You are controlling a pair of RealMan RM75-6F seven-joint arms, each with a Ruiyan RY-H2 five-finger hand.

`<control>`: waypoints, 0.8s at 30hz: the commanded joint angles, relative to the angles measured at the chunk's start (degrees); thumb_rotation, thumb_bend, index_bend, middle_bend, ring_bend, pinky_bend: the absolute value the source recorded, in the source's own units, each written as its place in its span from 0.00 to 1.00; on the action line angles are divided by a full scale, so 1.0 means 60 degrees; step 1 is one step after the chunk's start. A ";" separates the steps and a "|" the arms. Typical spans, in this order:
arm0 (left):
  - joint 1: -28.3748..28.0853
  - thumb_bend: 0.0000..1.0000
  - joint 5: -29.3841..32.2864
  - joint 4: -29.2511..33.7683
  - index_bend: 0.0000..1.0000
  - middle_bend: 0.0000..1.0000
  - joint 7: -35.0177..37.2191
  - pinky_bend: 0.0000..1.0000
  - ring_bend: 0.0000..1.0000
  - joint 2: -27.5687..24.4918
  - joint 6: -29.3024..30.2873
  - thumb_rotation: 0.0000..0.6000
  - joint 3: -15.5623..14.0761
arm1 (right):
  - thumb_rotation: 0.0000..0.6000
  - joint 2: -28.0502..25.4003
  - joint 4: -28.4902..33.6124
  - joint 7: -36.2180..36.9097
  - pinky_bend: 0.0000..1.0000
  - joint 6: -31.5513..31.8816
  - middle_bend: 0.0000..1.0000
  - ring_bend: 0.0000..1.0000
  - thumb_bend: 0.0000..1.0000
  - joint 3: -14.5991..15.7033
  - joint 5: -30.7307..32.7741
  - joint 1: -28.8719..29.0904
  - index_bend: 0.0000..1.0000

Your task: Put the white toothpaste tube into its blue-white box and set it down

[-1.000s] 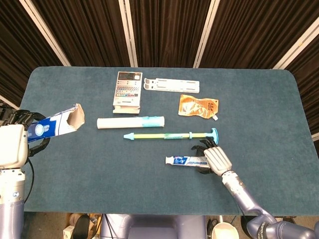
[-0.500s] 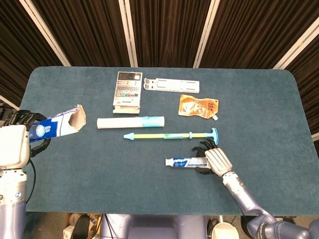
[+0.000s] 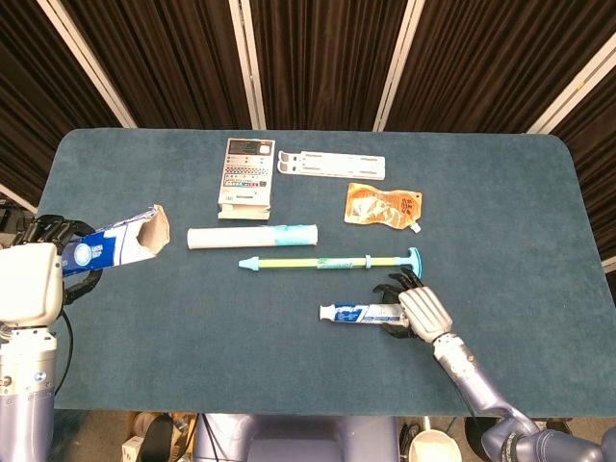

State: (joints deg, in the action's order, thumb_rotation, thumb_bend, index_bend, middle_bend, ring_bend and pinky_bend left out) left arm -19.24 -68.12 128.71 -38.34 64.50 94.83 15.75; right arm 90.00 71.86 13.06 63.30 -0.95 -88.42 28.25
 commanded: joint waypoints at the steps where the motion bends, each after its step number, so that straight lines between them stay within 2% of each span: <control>1: -0.0010 0.34 -0.0007 0.0048 0.42 0.41 -0.0067 0.34 0.25 -0.0012 0.0007 1.00 -0.0001 | 1.00 0.0007 0.0026 0.0011 0.00 0.0039 0.45 0.14 0.29 0.0010 -0.0018 -0.0011 0.30; 4: -0.0010 0.34 -0.0024 0.0074 0.42 0.41 -0.0153 0.34 0.25 -0.0026 0.0052 1.00 0.0011 | 1.00 -0.0021 0.0097 0.0061 0.00 0.0048 0.40 0.12 0.30 0.0057 -0.0057 -0.0018 0.30; 8: 0.0023 0.34 -0.0009 0.0096 0.42 0.41 -0.0202 0.34 0.25 -0.0062 0.0101 1.00 0.0007 | 1.00 -0.0077 0.0247 -0.0008 0.00 0.0081 0.24 0.06 0.30 0.0111 -0.0135 -0.0018 0.28; 12: 0.0055 0.34 0.0025 0.0083 0.42 0.41 -0.0173 0.34 0.25 -0.0088 0.0090 1.00 -0.0024 | 1.00 -0.0207 0.0559 -0.0201 0.00 0.0137 0.16 0.04 0.30 0.0134 -0.0240 0.0010 0.27; 19: 0.0110 0.34 -0.0017 0.0018 0.42 0.41 -0.0028 0.34 0.25 -0.0114 0.0076 1.00 -0.0067 | 1.00 -0.0373 0.1030 -0.0597 0.00 -0.0031 0.15 0.04 0.30 0.0076 -0.0109 0.0089 0.27; 24: 0.0133 0.34 -0.0071 0.0016 0.43 0.41 -0.0040 0.34 0.25 -0.0175 0.0076 1.00 -0.0083 | 1.00 -0.0185 0.0784 -0.0599 0.00 -0.0144 0.22 0.04 0.30 0.0066 0.0007 0.0105 0.27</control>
State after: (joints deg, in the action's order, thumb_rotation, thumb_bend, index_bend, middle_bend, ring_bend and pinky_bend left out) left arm -18.45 -68.54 128.80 -38.57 63.47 95.28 15.26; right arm 88.59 77.00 9.31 62.64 -0.50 -88.56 28.81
